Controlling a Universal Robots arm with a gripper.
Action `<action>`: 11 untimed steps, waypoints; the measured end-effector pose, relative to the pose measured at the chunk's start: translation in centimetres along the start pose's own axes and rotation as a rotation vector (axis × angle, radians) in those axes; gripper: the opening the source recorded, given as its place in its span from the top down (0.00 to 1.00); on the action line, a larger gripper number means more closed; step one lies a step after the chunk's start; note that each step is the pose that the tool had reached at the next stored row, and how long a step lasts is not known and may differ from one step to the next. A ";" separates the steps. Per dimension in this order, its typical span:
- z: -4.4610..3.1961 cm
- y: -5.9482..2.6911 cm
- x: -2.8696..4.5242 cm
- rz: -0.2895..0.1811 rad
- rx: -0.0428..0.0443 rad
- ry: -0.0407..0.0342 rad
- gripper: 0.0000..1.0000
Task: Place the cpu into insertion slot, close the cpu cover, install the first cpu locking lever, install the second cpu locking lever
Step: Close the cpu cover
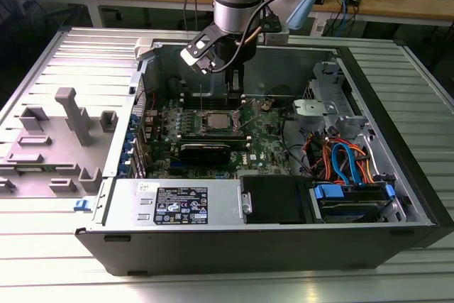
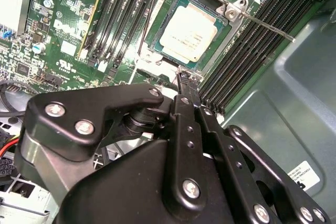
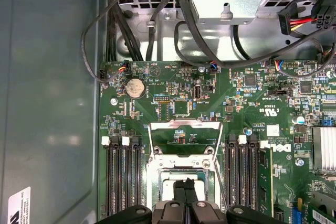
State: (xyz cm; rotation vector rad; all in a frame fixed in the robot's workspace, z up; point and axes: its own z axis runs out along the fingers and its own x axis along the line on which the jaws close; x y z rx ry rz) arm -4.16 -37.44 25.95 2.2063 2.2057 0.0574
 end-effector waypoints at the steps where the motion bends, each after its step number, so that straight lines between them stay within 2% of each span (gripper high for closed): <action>1: 0.00 0.00 0.00 0.000 0.0001 -0.0001 0.89; 9: 0.00 0.01 0.00 0.000 0.0001 -0.0005 0.89; 11: 0.02 0.36 0.01 0.000 0.0001 -0.0005 0.89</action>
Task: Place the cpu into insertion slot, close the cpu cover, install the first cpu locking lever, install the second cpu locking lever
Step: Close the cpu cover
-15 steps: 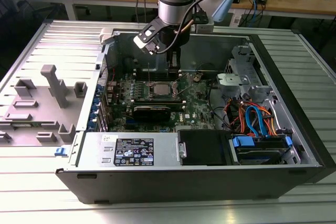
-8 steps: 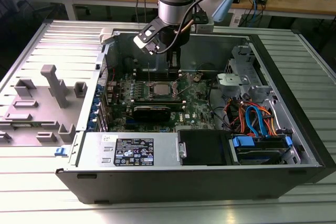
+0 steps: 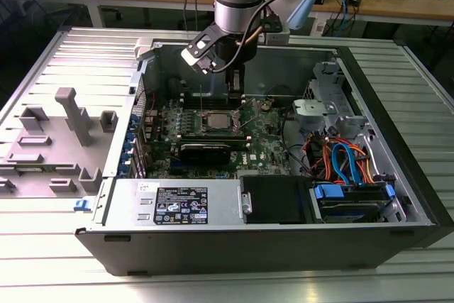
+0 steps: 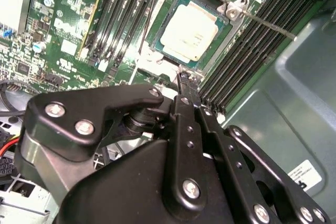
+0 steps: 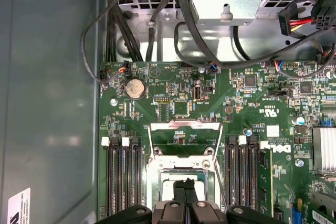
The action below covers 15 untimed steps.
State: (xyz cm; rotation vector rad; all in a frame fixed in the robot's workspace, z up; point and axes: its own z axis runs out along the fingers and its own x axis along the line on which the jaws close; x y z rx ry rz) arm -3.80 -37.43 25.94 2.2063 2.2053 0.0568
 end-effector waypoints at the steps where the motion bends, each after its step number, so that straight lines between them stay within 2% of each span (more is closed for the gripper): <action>1: 0.01 0.32 -0.01 0.000 0.0000 0.0000 0.89; 3: 0.03 0.70 -0.01 0.000 0.0001 0.0000 0.89; 8: -0.21 0.91 -0.01 0.000 0.0006 0.0000 0.89; 13: -0.28 2.59 -0.01 0.000 0.0010 -0.0001 0.89; 15: -0.39 2.90 0.00 0.000 0.0011 0.0000 0.89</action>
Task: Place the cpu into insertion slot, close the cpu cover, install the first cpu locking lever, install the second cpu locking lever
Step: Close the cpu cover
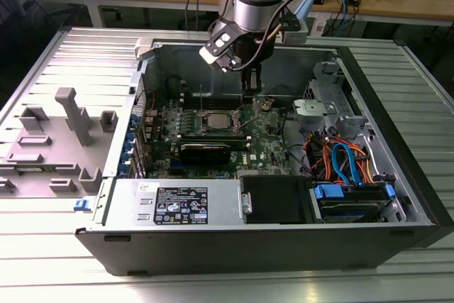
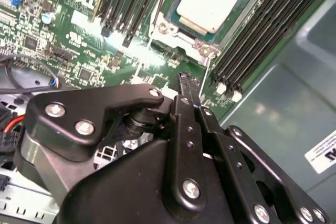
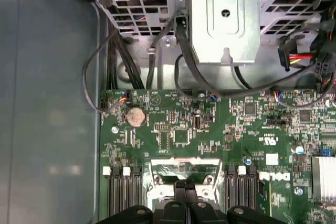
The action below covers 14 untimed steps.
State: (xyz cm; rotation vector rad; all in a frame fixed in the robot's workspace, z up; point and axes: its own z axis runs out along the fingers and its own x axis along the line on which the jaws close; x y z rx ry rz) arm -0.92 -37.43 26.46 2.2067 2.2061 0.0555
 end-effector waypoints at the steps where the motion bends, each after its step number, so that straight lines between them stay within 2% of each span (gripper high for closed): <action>1: -0.12 0.08 0.00 0.000 0.0001 -0.0001 0.89; 3: -0.34 0.61 0.01 0.000 0.0000 0.0003 0.89; 10: -0.26 2.84 0.01 0.000 0.0011 0.0000 0.89; 14: -0.23 3.42 0.01 0.000 0.0011 0.0000 0.89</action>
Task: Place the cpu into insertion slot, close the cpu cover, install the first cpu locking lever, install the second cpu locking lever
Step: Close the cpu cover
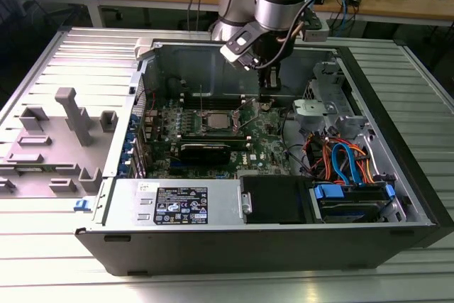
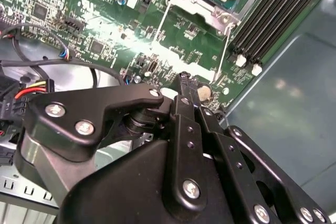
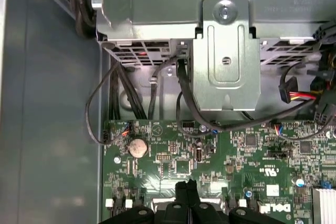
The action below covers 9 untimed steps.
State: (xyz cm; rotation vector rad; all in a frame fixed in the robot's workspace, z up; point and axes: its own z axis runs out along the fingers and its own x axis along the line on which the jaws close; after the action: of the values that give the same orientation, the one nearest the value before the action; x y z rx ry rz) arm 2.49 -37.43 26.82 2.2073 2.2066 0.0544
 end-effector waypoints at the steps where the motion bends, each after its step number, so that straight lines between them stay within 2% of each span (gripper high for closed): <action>1: 0.01 0.17 0.00 0.000 0.0001 0.0000 0.89; 7: 0.20 0.78 0.00 0.000 0.0025 0.0000 0.89; 9: 0.57 0.95 0.00 0.000 0.0060 0.0000 0.89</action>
State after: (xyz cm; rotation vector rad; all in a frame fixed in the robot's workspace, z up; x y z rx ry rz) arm 3.46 -37.43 26.29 2.2104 2.2096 0.0478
